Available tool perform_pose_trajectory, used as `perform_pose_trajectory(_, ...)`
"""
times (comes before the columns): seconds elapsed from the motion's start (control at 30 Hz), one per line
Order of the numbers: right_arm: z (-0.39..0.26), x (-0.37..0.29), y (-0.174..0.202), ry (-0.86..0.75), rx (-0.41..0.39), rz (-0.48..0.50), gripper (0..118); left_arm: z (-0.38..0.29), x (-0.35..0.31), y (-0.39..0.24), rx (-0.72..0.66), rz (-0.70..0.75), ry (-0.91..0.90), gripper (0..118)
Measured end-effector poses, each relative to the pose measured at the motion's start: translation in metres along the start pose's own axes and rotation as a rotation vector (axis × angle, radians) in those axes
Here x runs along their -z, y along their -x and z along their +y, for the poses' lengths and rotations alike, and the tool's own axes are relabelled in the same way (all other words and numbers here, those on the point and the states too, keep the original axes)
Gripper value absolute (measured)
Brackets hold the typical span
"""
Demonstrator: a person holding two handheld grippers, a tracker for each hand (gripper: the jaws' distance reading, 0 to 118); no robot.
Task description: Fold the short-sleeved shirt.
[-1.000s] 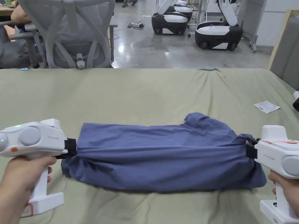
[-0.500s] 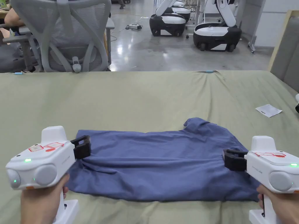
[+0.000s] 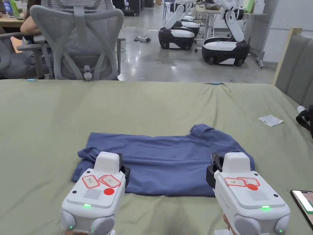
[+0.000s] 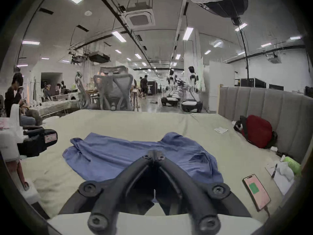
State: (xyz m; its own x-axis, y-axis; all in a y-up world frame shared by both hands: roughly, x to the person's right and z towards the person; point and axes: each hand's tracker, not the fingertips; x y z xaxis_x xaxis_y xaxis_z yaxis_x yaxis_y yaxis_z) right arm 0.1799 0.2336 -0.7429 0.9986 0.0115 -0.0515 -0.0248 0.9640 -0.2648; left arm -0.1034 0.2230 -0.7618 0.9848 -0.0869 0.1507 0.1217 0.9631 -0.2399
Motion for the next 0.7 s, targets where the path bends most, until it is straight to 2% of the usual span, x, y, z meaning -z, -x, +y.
perform_pose_trajectory(0.1,-0.001,-0.004,-0.004,0.007,-0.012,-0.001,0,-0.005,0.0,0.033,-0.067,0.034,0.08,0)
perform_pose_trajectory(0.17,-0.005,-0.005,-0.008,0.019,-0.012,-0.001,0,-0.013,0.017,0.063,-0.109,0.087,0.249,0)
perform_pose_trajectory(0.27,-0.012,-0.004,-0.016,0.033,-0.005,-0.022,0,-0.032,0.043,0.112,-0.265,0.092,0.436,0)
perform_pose_trajectory(0.33,-0.016,-0.002,-0.021,0.046,0.007,-0.024,0,-0.043,0.056,0.137,-0.312,0.105,0.486,0)
perform_pose_trajectory(0.4,-0.018,0.002,-0.027,0.058,0.012,-0.032,0,-0.043,0.063,0.144,-0.303,0.108,0.44,0)
perform_pose_trajectory(0.43,-0.019,0.005,-0.03,0.064,0.017,-0.036,0,-0.042,0.071,0.147,-0.299,0.089,0.425,7)
perform_pose_trajectory(0.47,-0.021,0.006,-0.035,0.07,0.019,-0.041,0,-0.039,0.08,0.148,-0.294,0.089,0.435,28)
perform_pose_trajectory(0.53,-0.023,0.012,-0.042,0.083,0.028,-0.054,0,-0.036,0.101,0.146,-0.278,0.092,0.457,86)
perform_pose_trajectory(0.57,-0.023,0.015,-0.047,0.087,0.035,-0.061,0,-0.037,0.111,0.146,-0.273,0.089,0.465,93)
perform_pose_trajectory(0.63,-0.025,0.017,-0.059,0.096,0.047,-0.084,0,-0.043,0.138,0.145,-0.243,0.103,0.508,84)
perform_pose_trajectory(0.7,-0.026,0.019,-0.072,0.109,0.06,-0.106,0,-0.053,0.16,0.145,-0.223,0.121,0.566,81)
